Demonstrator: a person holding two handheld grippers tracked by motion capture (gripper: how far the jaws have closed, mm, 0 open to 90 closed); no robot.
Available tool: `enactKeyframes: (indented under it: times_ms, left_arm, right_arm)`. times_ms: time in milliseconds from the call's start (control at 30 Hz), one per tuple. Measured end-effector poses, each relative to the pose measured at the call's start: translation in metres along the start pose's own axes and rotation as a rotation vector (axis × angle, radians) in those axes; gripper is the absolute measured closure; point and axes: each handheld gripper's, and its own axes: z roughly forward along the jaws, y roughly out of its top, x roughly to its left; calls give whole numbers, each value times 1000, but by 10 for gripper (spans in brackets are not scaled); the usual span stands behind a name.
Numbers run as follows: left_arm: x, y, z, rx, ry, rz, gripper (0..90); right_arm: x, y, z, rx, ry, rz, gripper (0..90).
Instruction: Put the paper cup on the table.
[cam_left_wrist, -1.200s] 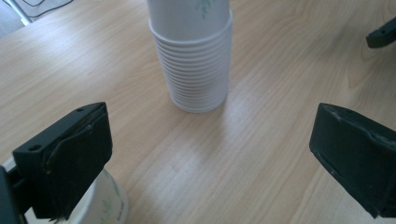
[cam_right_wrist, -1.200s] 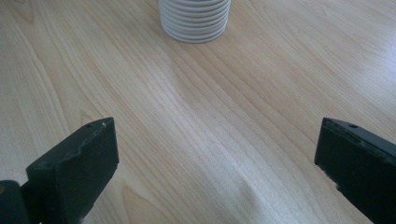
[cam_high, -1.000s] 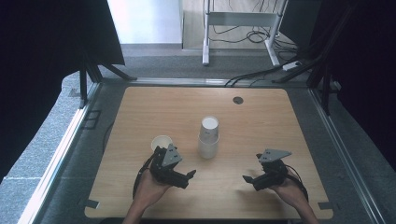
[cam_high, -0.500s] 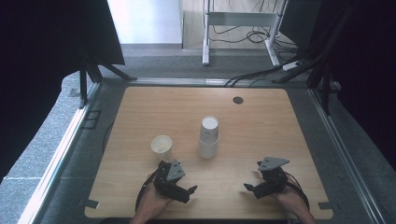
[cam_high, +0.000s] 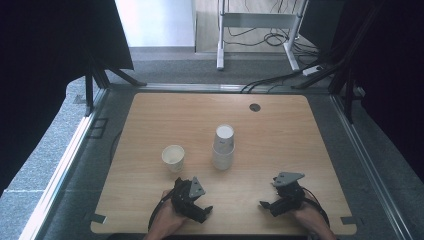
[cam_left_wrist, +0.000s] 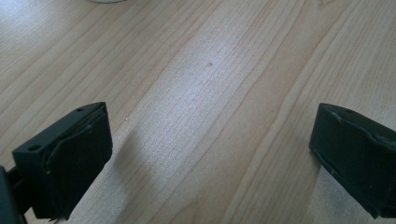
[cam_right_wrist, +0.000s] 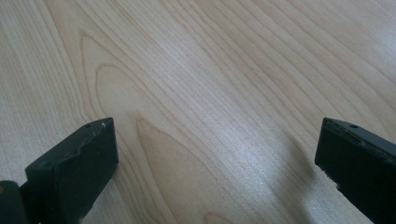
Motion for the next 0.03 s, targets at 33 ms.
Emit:
enactKeyframes:
  times_ms: [33]
  left_arm:
    - [0, 0, 0, 3, 2, 1, 0]
  right_arm:
    - [0, 0, 0, 0, -2, -2, 0]
